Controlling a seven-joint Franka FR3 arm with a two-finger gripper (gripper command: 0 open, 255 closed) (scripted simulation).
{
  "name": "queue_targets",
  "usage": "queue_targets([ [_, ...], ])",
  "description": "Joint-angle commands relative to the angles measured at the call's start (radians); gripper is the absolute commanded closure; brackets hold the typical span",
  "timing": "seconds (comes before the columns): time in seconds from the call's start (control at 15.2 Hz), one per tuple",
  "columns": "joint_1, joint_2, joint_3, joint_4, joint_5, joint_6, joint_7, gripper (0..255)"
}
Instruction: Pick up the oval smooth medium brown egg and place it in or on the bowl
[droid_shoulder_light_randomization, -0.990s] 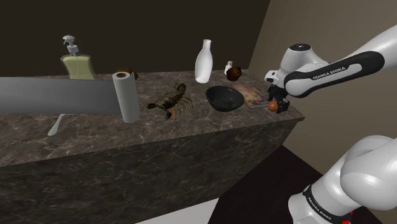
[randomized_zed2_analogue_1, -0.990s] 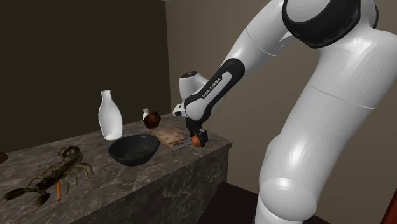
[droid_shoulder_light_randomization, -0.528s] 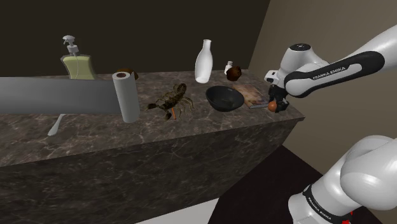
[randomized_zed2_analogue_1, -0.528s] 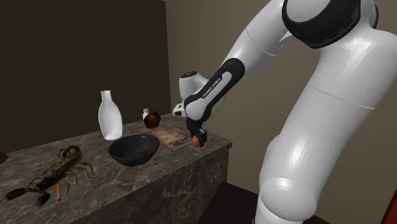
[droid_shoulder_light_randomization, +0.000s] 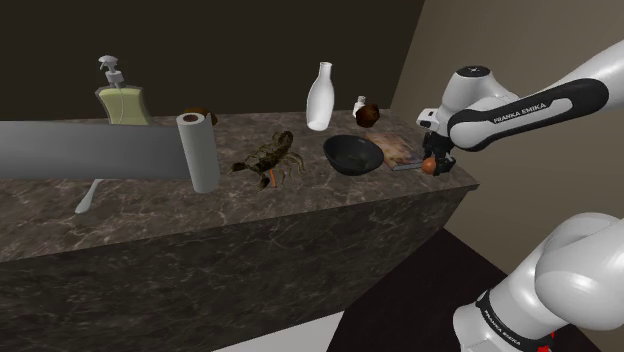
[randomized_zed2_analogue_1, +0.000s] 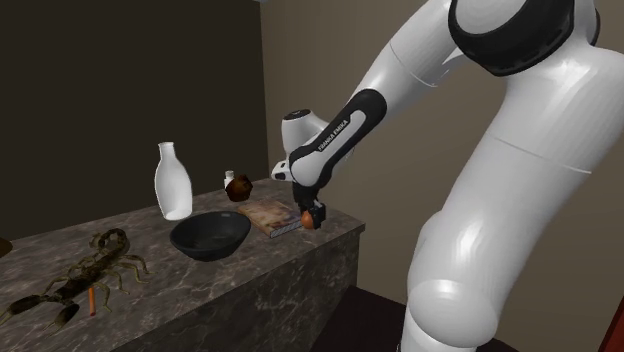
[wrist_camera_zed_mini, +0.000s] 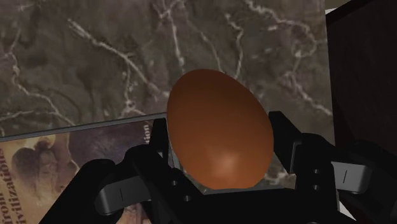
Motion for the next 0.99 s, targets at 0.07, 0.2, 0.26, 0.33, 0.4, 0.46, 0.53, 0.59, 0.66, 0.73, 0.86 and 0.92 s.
queue_targets([
  [0.07, 0.003, -0.029, 0.008, 0.016, 0.01, -0.045, -0.011, 255],
  [0.2, 0.004, -0.05, 0.014, 0.028, 0.017, -0.077, -0.019, 255],
  [0.26, 0.005, -0.06, 0.018, 0.034, 0.02, -0.093, -0.023, 255],
  [0.33, 0.006, -0.07, 0.021, 0.041, 0.024, -0.109, -0.027, 255],
  [0.4, 0.007, -0.079, 0.024, 0.048, 0.027, -0.125, -0.031, 255],
  [0.46, 0.007, -0.088, 0.027, 0.055, 0.031, -0.141, -0.035, 255],
  [0.53, 0.008, -0.096, 0.03, 0.062, 0.034, -0.156, -0.039, 255],
  [0.59, 0.009, -0.104, 0.033, 0.07, 0.037, -0.172, -0.043, 255],
  [0.66, 0.01, -0.112, 0.036, 0.078, 0.041, -0.187, -0.046, 255],
  [0.73, 0.011, -0.12, 0.04, 0.086, 0.044, -0.202, -0.05, 255],
  [0.86, 0.012, -0.134, 0.046, 0.102, 0.051, -0.232, -0.058, 255],
  [0.92, 0.013, -0.14, 0.049, 0.111, 0.055, -0.247, -0.061, 255],
])
